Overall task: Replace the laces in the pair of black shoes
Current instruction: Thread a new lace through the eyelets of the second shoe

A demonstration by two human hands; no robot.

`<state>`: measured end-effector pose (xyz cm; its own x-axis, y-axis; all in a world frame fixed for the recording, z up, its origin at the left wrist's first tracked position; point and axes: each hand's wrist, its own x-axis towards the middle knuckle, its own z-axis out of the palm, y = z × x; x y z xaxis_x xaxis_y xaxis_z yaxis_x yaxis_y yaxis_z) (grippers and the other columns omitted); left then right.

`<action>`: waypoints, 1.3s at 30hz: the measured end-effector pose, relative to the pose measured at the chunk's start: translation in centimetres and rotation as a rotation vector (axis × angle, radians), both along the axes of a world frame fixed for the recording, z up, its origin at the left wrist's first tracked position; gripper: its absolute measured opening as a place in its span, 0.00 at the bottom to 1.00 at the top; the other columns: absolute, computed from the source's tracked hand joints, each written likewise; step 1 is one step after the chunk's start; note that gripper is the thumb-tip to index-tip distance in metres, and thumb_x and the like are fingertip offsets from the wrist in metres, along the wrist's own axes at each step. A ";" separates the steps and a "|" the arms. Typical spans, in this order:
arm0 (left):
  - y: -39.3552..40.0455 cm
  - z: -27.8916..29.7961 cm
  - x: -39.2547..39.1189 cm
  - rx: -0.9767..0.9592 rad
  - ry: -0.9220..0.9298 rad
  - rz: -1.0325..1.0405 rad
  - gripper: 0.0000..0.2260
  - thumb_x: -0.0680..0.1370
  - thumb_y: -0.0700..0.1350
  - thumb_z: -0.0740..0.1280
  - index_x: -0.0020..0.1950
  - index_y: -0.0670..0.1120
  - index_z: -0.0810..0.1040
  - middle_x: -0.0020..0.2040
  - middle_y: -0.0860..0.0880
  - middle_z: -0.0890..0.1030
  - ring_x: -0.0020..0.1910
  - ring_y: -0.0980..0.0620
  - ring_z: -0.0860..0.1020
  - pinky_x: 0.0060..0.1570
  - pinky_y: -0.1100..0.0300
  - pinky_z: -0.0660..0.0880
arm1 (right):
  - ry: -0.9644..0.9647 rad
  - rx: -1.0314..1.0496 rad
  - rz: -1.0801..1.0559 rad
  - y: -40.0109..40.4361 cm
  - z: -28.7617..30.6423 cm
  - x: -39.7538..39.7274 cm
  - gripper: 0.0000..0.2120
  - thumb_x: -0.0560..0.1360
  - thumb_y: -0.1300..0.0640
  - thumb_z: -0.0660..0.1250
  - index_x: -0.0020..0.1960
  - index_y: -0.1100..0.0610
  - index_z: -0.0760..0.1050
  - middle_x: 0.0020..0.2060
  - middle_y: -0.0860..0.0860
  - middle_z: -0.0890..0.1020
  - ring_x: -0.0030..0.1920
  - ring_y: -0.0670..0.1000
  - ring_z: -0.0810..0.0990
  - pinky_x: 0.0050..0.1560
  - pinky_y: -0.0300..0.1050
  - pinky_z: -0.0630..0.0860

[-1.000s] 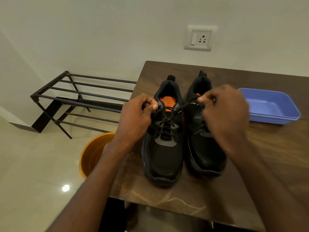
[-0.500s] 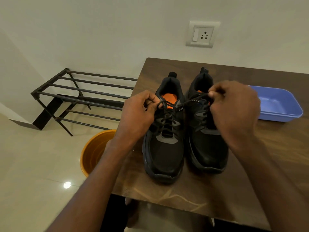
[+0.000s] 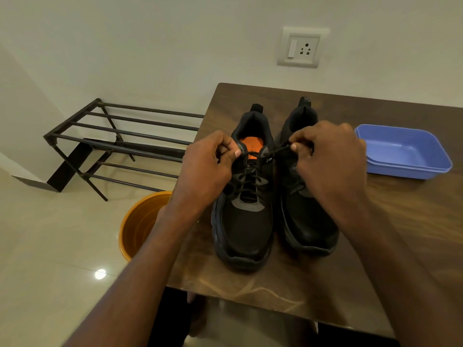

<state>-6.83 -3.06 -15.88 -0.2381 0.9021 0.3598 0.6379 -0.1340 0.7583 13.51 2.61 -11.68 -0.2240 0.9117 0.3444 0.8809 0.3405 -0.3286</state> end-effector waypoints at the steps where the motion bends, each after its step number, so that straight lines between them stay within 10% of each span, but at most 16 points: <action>1: 0.1 -0.1 0.0 0.001 -0.001 -0.002 0.04 0.81 0.41 0.71 0.50 0.49 0.80 0.41 0.56 0.80 0.43 0.63 0.79 0.41 0.74 0.74 | 0.020 -0.010 0.041 -0.2 0.0 -0.2 0.10 0.79 0.51 0.71 0.60 0.49 0.82 0.56 0.51 0.83 0.60 0.58 0.76 0.60 0.62 0.74; 14: -0.1 -0.1 -0.1 -0.026 0.008 0.045 0.03 0.81 0.42 0.71 0.50 0.50 0.80 0.41 0.55 0.81 0.43 0.58 0.81 0.42 0.71 0.77 | -0.065 -0.105 -0.022 -1.3 0.0 -1.6 0.09 0.80 0.46 0.68 0.52 0.49 0.85 0.43 0.50 0.85 0.50 0.53 0.81 0.60 0.60 0.77; 19: -0.5 0.8 -0.3 -0.065 -0.024 0.038 0.03 0.83 0.49 0.69 0.53 0.51 0.79 0.41 0.53 0.83 0.43 0.58 0.83 0.43 0.67 0.80 | 0.101 -0.281 0.125 -2.3 0.5 -2.1 0.11 0.81 0.46 0.69 0.46 0.50 0.86 0.35 0.46 0.83 0.37 0.45 0.80 0.41 0.44 0.79; 27: -1.6 4.2 -0.2 -0.264 -0.352 -0.047 0.23 0.83 0.61 0.61 0.39 0.47 0.84 0.38 0.46 0.86 0.41 0.52 0.85 0.42 0.64 0.81 | 0.214 -0.361 0.566 -4.4 1.5 -4.7 0.21 0.80 0.66 0.65 0.64 0.45 0.82 0.57 0.45 0.83 0.58 0.48 0.80 0.61 0.48 0.79; 39: -2.6 5.3 0.2 -0.423 -0.613 -0.048 0.20 0.83 0.54 0.67 0.56 0.36 0.82 0.47 0.36 0.85 0.38 0.45 0.81 0.34 0.60 0.80 | 0.483 -0.266 0.219 -5.4 -0.9 -6.0 0.06 0.78 0.55 0.72 0.48 0.47 0.75 0.38 0.45 0.79 0.38 0.43 0.79 0.43 0.48 0.82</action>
